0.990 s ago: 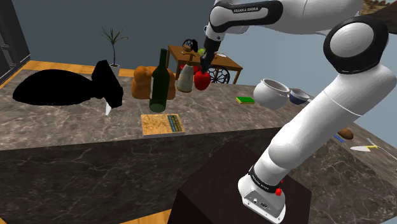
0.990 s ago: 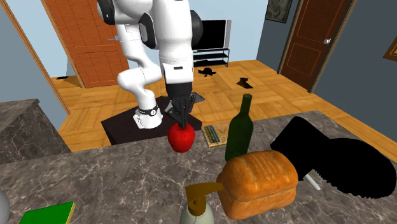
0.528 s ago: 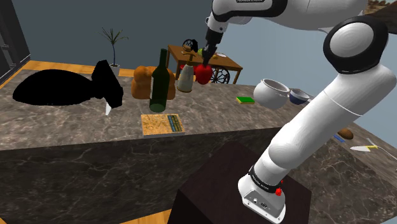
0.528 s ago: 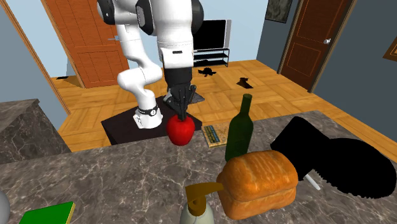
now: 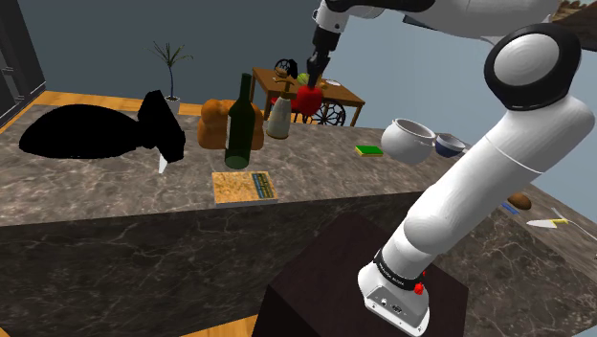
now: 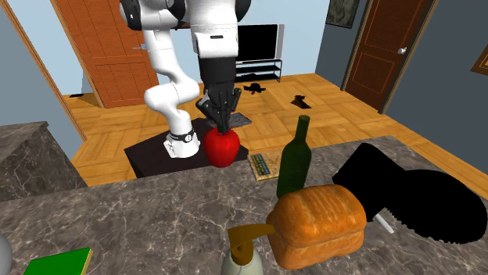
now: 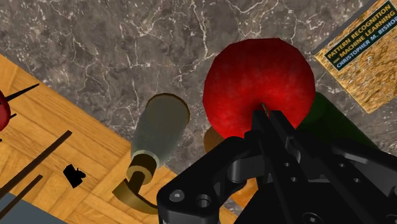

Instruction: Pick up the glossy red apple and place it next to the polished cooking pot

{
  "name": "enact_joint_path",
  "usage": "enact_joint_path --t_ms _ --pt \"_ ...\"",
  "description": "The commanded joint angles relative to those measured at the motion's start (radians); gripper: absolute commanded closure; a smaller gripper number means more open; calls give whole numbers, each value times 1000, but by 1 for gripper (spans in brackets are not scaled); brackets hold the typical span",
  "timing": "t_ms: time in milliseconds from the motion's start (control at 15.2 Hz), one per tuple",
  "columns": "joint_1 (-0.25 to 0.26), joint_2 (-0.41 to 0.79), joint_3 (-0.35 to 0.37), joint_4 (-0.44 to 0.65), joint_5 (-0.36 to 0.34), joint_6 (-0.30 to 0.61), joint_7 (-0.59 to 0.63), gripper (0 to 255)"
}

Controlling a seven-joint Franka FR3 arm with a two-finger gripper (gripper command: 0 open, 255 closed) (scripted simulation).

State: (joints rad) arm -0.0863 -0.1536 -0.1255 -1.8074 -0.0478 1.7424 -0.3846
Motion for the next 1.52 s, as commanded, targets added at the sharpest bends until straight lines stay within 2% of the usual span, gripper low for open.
enact_joint_path --t_ms 0,132,528,990,1452 --pt "0 3 0 30 1 -27 -2 255" --pt "0 8 0 57 1 -49 -3 255" --pt "-53 -97 -72 -49 -19 -42 -123 255" --pt "-114 -179 -171 -117 -52 -45 -272 255" --pt "-172 -212 -282 -129 -84 -53 -434 255"
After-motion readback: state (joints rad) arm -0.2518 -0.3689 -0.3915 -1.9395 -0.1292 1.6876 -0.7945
